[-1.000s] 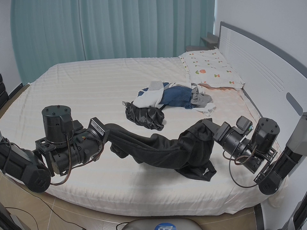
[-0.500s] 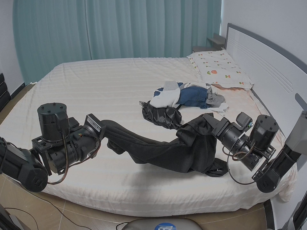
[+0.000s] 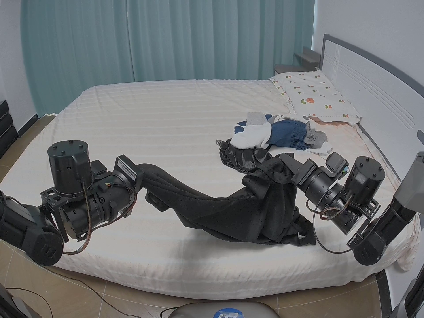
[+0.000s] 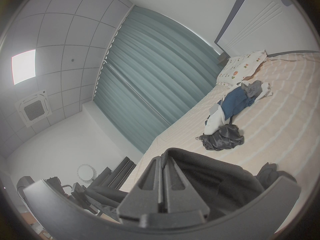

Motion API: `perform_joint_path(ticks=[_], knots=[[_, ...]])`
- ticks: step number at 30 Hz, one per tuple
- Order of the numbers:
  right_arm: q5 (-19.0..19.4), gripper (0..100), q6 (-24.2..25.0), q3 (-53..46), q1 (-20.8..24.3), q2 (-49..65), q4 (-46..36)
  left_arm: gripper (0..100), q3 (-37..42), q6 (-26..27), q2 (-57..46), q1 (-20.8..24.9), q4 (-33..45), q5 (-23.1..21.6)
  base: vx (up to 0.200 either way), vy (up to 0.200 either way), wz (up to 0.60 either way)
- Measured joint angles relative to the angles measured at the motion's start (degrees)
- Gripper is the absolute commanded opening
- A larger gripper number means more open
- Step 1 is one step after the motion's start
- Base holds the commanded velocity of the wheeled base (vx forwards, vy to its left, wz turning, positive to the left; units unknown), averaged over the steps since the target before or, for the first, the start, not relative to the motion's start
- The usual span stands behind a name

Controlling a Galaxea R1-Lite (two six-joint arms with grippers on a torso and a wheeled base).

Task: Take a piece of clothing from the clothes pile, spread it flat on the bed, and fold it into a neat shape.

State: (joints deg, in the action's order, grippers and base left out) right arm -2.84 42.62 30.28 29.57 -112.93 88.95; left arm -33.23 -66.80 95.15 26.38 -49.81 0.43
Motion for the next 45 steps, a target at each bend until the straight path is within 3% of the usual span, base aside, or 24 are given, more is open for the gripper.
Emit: perform_joint_path(ticks=[41,45], knots=[[0.2,0,0.0,0.0,1.9,1.9,0.0,0,0.7,0.2,-0.8,0.0,0.2,-0.1,0.000,0.200,0.00],[0.2,0,0.0,0.0,1.9,1.5,0.0,0,0.9,0.4,-0.7,0.2,0.2,-0.2,0.000,0.000,0.00]])
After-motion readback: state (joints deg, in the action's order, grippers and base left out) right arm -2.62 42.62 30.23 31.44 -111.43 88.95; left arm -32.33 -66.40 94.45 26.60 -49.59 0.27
